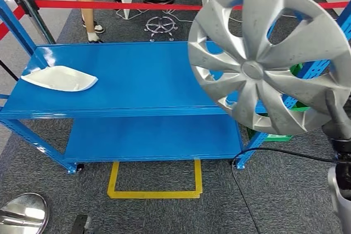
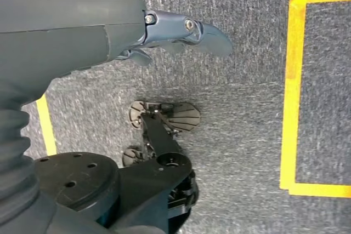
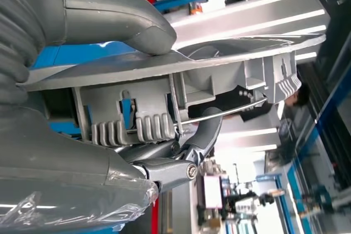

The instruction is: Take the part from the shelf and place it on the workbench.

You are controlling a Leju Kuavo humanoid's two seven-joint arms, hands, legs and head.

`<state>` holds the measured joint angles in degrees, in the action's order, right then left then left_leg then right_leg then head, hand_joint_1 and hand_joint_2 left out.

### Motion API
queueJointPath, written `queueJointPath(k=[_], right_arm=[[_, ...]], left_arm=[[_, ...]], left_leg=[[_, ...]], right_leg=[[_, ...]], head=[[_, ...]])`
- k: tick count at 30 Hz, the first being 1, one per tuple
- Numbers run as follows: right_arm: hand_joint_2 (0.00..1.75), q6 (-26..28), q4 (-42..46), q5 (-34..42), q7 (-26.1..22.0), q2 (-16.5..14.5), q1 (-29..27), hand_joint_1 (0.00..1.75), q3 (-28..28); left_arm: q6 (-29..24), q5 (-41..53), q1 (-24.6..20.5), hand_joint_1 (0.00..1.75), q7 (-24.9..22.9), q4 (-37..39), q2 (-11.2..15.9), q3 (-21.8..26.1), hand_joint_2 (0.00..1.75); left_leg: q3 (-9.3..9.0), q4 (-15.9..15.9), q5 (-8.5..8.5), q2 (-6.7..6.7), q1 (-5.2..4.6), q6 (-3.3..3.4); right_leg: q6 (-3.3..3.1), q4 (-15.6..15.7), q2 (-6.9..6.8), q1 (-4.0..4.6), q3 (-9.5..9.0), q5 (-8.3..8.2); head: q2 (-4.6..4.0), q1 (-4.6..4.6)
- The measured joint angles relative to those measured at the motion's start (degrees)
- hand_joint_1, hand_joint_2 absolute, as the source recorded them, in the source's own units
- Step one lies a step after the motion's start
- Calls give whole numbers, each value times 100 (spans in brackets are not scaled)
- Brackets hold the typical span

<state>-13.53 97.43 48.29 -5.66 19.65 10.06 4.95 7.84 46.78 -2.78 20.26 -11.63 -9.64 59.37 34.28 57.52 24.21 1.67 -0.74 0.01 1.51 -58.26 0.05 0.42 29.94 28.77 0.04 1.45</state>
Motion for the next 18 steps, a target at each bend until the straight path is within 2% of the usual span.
queueJointPath(k=[9,12,15,17,18], right_arm=[[175,-136,422,275,50,11,-485,175,379],[175,-175,566,248,29,11,-627,175,406],[175,-248,701,212,-22,11,-764,175,446],[175,-302,762,191,-57,13,-833,175,494],[175,-325,777,181,-72,13,-857,175,520]], left_arm=[[15,-16,-16,0,-107,0,99,175,175],[16,-28,-17,0,-107,0,103,220,175],[70,13,-19,0,-103,0,101,229,175],[94,71,-25,0,-85,0,96,229,175],[102,97,-28,0,-73,0,93,228,175]], left_leg=[[0,3,5,-3,-24,21],[1,5,19,-3,-53,53],[-9,-27,-3,-6,-58,113],[-36,-90,-49,-13,-24,153],[-48,-116,-61,-17,-7,163]], right_leg=[[14,3,3,-27,2,-2],[41,7,4,-57,2,5],[97,16,6,-78,-6,10],[137,-142,8,-70,57,131],[152,-382,8,-70,163,282]], head=[[0,0],[0,1],[0,3],[0,-7],[0,-15]])
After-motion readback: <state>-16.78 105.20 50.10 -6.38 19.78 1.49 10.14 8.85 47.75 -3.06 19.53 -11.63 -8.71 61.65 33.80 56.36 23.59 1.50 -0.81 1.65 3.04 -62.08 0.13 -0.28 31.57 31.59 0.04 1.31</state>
